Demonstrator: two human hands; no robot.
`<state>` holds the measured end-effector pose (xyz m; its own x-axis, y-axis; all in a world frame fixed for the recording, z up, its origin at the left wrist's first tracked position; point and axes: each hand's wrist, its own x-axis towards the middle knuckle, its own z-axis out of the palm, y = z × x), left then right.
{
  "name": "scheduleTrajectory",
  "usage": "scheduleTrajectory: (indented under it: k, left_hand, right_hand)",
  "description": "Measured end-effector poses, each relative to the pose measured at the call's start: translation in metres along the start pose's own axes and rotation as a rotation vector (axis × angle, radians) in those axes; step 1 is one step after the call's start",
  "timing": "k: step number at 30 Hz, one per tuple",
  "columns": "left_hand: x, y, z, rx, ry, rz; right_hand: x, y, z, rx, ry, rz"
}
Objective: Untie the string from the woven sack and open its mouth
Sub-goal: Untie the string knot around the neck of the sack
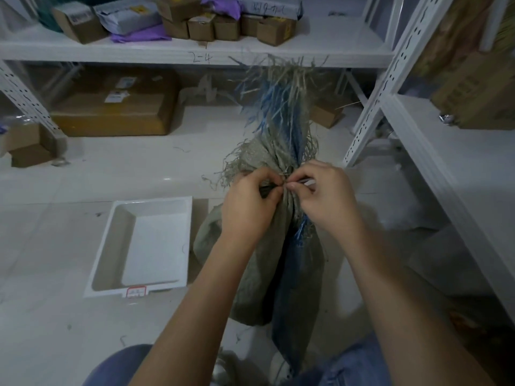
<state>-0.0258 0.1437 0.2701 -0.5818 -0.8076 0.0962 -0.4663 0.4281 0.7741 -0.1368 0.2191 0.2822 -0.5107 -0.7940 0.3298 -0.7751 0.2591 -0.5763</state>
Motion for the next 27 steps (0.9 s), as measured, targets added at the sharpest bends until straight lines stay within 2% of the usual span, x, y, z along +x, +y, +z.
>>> scheduleTrajectory:
  k: [4, 7, 11, 15, 21, 27]
  left_hand:
    - [-0.001, 0.0, 0.005, -0.288, -0.067, 0.051]
    - [-0.004, 0.0, 0.01, -0.368, -0.004, 0.08]
    - [-0.007, 0.008, 0.008, -0.274, 0.092, 0.084]
    - [-0.007, 0.012, 0.001, -0.295, 0.127, 0.11]
    - [-0.004, 0.009, -0.001, -0.299, 0.118, 0.163]
    - [-0.007, 0.004, -0.001, -0.109, 0.165, 0.247]
  right_hand:
    - [0.001, 0.001, -0.003, 0.007, 0.018, -0.007]
    - [0.002, 0.002, -0.004, 0.074, 0.04, 0.006]
    - [0.002, 0.001, -0.004, 0.238, 0.123, 0.042]
    - [-0.001, -0.004, -0.004, 0.359, 0.159, 0.058]
    - [-0.002, -0.002, -0.005, 0.433, 0.117, 0.05]
    - [-0.002, 0.0, -0.004, 0.38, 0.039, 0.027]
